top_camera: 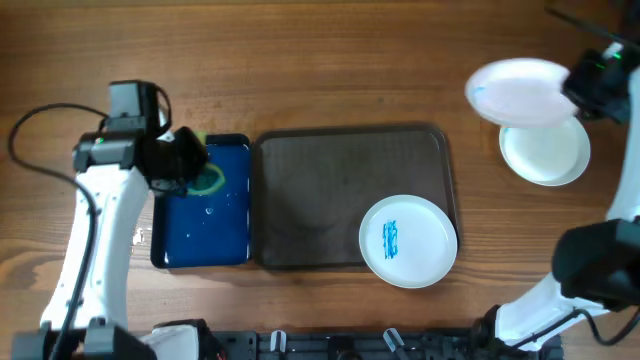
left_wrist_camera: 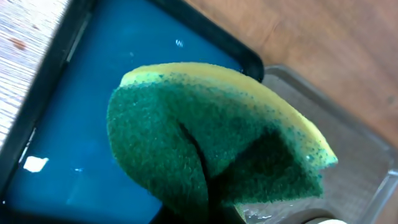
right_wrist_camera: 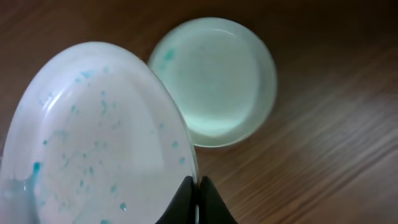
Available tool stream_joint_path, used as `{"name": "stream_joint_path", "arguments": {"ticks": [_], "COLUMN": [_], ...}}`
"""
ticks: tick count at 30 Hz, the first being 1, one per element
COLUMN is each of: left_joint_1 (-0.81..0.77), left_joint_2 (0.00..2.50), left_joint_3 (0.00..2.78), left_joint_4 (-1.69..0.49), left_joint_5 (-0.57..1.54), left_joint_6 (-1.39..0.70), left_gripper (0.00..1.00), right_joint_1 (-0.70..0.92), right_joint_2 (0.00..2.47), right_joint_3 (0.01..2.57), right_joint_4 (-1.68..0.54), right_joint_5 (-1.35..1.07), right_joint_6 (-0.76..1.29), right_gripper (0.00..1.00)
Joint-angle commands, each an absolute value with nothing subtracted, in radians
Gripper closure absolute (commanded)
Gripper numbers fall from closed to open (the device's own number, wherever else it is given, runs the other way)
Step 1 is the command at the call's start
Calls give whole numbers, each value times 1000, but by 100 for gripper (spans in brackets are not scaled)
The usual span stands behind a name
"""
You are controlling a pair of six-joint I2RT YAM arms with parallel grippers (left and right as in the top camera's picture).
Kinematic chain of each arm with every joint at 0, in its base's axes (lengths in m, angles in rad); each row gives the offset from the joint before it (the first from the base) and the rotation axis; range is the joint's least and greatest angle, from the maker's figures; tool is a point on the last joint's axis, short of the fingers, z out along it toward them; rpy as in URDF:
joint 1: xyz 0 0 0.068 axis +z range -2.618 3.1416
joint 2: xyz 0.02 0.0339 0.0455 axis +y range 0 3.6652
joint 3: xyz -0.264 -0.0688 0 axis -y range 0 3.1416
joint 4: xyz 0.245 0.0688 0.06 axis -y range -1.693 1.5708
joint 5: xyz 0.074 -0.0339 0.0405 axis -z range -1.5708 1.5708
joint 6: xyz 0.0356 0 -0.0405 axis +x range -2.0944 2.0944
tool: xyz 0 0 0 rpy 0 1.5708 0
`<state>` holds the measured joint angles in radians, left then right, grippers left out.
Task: Clean dirty plates on tray and stack at the side
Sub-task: 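Move the plate right and stack it on the cleaned plate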
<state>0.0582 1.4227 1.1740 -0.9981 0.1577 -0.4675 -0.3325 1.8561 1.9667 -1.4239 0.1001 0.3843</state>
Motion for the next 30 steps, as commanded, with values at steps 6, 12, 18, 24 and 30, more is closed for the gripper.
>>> {"name": "stream_joint_path", "arguments": {"ticks": [6, 12, 18, 24, 30], "left_joint_1": [35, 35, 35, 35, 35], "left_joint_2": [1467, 1467, 1467, 1467, 1467], "left_joint_3": [1193, 1193, 1193, 1193, 1193], "left_joint_4": [-968, -971, -978, -979, -981], "left_joint_5": [144, 144, 144, 144, 144], "left_joint_6": [-448, -448, -448, -448, -448], "left_gripper": [96, 96, 96, 96, 96], "right_joint_1": [-490, -555, -604, -604, -603], "right_joint_2": [1829, 1829, 1829, 1829, 1829], "right_joint_3": [1611, 1439, 1429, 1429, 1429], "right_joint_4": [-1270, -1120, -1073, -1032, -1027], "right_joint_5": [58, 49, 16, -69, -82], "right_joint_6": [460, 501, 526, 473, 471], "right_gripper": [95, 95, 95, 96, 76]}}
